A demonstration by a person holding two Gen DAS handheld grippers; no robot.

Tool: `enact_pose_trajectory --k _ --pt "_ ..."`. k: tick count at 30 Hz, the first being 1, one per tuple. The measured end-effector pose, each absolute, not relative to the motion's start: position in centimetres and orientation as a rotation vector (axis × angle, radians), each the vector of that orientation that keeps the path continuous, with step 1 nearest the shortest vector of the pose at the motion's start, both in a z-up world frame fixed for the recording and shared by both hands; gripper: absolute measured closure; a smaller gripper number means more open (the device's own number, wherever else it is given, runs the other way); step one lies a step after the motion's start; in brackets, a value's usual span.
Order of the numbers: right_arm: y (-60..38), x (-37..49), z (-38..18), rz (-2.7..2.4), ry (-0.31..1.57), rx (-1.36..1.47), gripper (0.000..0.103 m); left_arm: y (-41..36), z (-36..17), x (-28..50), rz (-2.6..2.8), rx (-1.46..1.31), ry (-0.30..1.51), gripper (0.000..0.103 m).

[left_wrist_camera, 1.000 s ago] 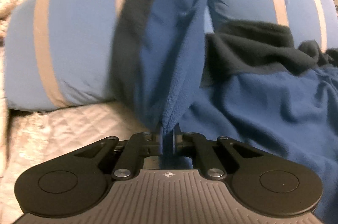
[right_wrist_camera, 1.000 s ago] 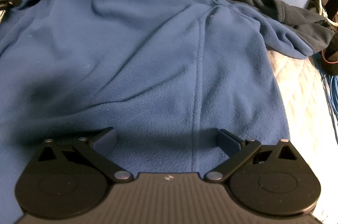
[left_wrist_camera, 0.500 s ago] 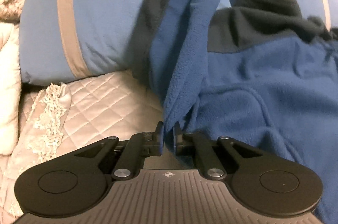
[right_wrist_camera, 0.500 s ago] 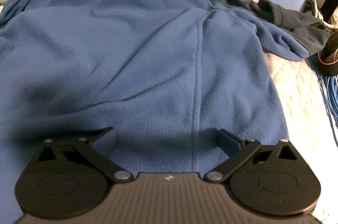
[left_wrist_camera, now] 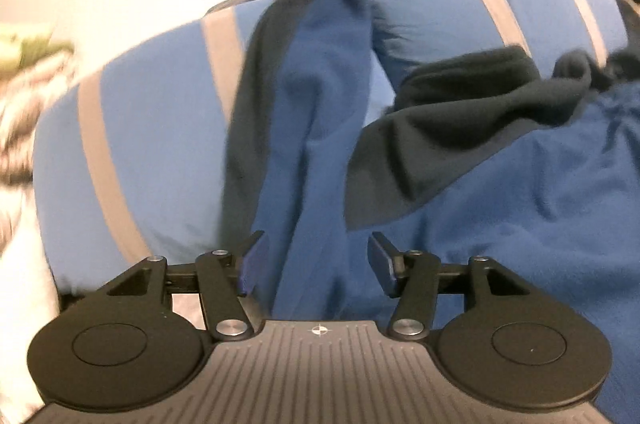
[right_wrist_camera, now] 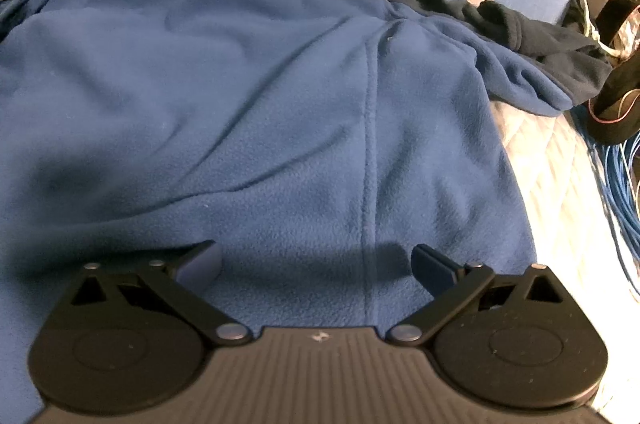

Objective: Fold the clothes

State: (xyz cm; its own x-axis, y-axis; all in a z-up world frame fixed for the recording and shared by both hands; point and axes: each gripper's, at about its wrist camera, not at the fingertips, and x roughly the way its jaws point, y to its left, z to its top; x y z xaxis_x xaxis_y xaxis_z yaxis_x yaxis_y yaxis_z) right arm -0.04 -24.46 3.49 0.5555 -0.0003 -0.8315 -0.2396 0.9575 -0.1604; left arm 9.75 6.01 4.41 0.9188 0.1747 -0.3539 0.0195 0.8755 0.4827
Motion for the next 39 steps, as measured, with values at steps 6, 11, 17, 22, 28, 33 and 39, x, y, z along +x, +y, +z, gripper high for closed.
enact_pose_trajectory --k 6,11,17,22,28,33,39 --pt "-24.2 0.3 3.6 0.135 0.995 -0.269 0.000 3.4 2.9 12.9 0.150 0.647 0.359 0.049" --pt "-24.3 1.4 3.5 0.135 1.041 -0.231 0.000 3.6 1.8 15.3 0.184 0.690 0.381 0.053" --pt "-23.9 2.2 3.6 0.131 1.075 -0.226 0.000 4.5 3.0 14.1 0.124 0.645 0.451 0.093" --pt "-23.9 2.0 3.5 0.137 1.062 -0.226 0.000 4.9 5.5 9.4 0.088 0.678 0.392 0.094" --pt "-24.0 1.7 3.5 0.149 1.032 -0.223 0.000 8.1 6.5 2.7 0.122 0.698 0.408 0.094" --pt "-23.7 1.3 3.5 0.125 1.018 -0.220 0.000 11.6 5.4 -0.6 0.178 0.721 0.477 0.093" --pt "-23.2 0.9 3.4 0.112 0.994 -0.247 0.000 14.4 3.1 -1.1 0.227 0.758 0.578 0.093"
